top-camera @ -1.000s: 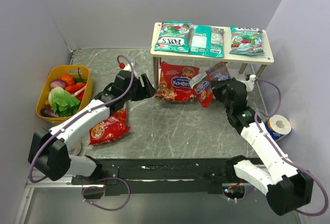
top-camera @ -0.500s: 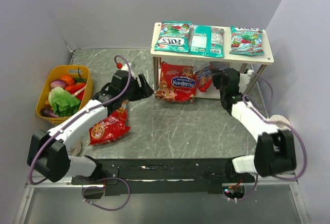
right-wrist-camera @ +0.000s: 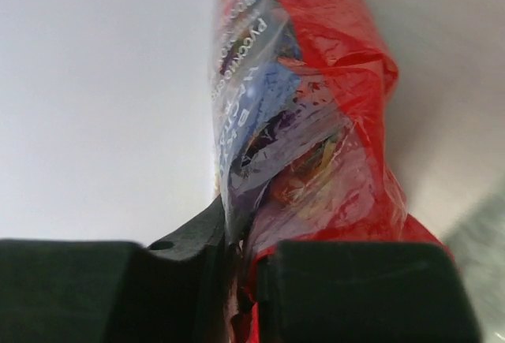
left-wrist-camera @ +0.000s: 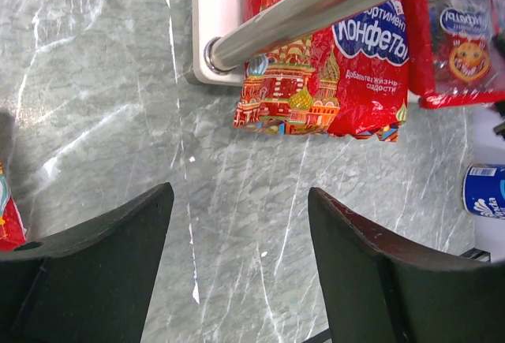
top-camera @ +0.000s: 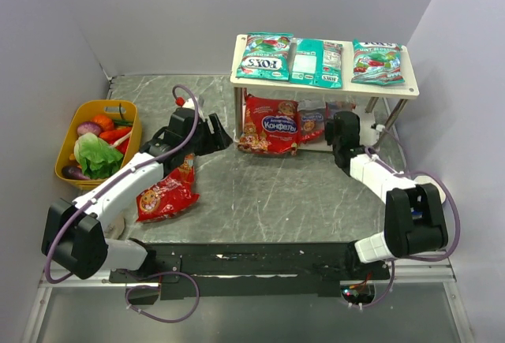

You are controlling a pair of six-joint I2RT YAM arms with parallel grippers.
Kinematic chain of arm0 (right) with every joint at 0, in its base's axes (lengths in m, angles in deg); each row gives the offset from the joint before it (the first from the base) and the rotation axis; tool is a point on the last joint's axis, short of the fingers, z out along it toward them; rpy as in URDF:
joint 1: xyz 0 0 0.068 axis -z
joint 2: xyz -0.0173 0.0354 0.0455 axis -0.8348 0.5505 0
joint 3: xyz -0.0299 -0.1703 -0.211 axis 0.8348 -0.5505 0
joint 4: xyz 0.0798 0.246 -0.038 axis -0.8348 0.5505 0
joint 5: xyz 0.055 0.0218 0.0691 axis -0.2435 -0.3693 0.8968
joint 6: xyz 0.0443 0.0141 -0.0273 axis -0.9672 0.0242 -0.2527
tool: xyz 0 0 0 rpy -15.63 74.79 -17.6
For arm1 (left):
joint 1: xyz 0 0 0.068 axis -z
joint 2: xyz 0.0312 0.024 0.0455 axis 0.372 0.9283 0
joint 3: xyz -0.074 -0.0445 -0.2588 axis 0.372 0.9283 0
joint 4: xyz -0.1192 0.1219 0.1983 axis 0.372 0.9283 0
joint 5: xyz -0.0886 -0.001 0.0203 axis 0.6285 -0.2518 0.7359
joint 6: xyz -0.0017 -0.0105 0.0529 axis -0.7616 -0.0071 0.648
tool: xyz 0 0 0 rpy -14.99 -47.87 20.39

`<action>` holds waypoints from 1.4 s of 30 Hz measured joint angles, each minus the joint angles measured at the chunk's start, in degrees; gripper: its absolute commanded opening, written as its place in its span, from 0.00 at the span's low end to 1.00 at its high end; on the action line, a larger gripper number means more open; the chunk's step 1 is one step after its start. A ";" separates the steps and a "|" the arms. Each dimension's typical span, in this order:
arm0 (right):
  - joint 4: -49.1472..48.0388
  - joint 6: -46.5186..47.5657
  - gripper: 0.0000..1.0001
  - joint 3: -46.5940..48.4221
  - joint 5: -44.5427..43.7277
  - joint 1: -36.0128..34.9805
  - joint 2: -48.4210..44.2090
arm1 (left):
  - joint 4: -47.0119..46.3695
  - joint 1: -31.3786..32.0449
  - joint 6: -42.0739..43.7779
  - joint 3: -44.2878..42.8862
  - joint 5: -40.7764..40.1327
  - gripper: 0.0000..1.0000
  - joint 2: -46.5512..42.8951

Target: Place and organize the candy bags onto the shelf

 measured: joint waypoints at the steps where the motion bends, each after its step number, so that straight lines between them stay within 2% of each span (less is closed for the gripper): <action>1: 0.66 -0.74 0.27 -0.94 -0.11 0.00 -0.55 | 0.02 0.00 0.02 0.09 0.00 0.75 0.00; 3: 1.14 -1.66 0.33 -3.26 0.00 0.02 -1.49 | 0.00 -0.02 0.02 0.11 0.02 0.75 0.00; 6: 1.88 -2.27 0.52 -5.35 0.96 0.04 -1.44 | 0.00 -0.11 0.04 0.11 0.02 0.75 0.02; 9: 3.17 -2.51 0.65 -6.97 2.36 0.04 -1.33 | 0.04 -0.22 0.07 0.11 0.04 0.75 0.02; 12: 4.09 -1.62 0.74 -7.23 2.93 0.04 -1.46 | 0.11 -0.28 0.09 0.09 0.02 0.75 0.02; 18: 9.35 2.62 0.82 -6.78 3.58 0.04 -5.60 | 0.15 -0.57 0.04 0.15 0.04 0.76 0.02; 26: 21.99 10.64 0.80 0.94 7.82 0.04 -14.64 | -0.22 -1.09 0.04 1.31 -0.02 0.76 -0.22; 33: 22.23 13.42 0.75 2.82 10.84 0.07 -18.21 | -0.24 -1.40 -0.02 2.73 0.02 0.76 -0.31; 36: 18.36 14.32 0.71 3.34 11.45 0.70 -14.38 | -0.20 -1.51 -0.02 2.84 0.02 0.76 -0.31; 42: 7.63 16.37 0.66 7.21 12.07 2.62 0.50 | -0.11 -1.70 0.00 2.84 0.00 0.76 -0.39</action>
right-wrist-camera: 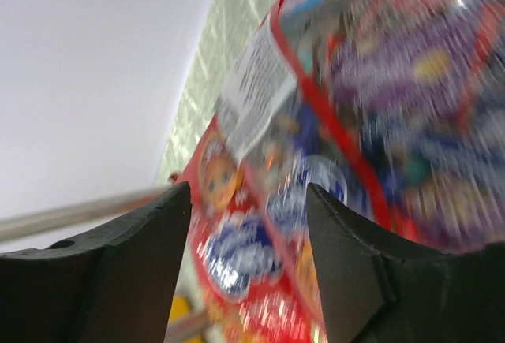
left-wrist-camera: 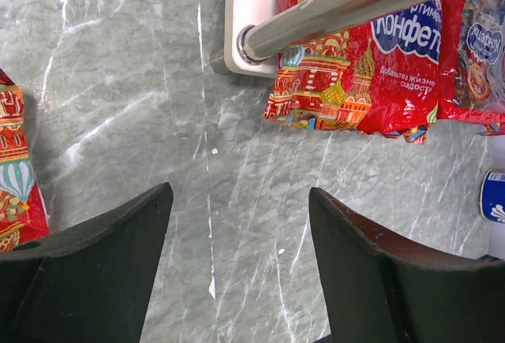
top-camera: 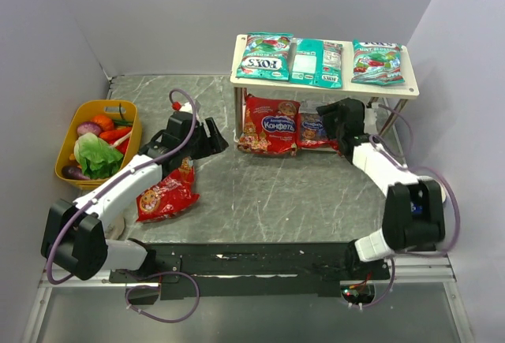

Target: Place and organize the candy bags onto the shelf

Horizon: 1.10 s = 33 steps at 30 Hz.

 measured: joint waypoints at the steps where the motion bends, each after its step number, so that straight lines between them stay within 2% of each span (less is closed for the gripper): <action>1: -2.34 0.46 0.65 0.22 0.17 0.24 2.14 | -0.02 -0.07 0.00 0.11 0.00 0.76 -0.09; 6: -11.76 1.73 0.61 2.01 2.14 1.29 11.74 | 0.07 -0.39 -0.02 0.39 -0.02 0.76 -0.68; 12: -19.37 0.24 0.56 -1.95 2.16 1.27 12.74 | 0.07 -0.85 -0.02 0.63 -0.07 0.75 -0.66; 17: -22.58 -2.25 0.56 -4.68 1.95 1.29 12.33 | 0.02 -1.05 -0.02 0.63 -0.02 0.75 -0.63; 28: -11.08 -3.41 0.55 -7.85 3.48 1.18 4.57 | -0.15 -1.20 -0.22 0.63 0.00 0.75 -0.52; 33: -7.58 -1.77 0.55 -6.51 3.43 1.18 4.07 | -0.13 -1.31 -0.22 0.63 0.02 0.75 -0.52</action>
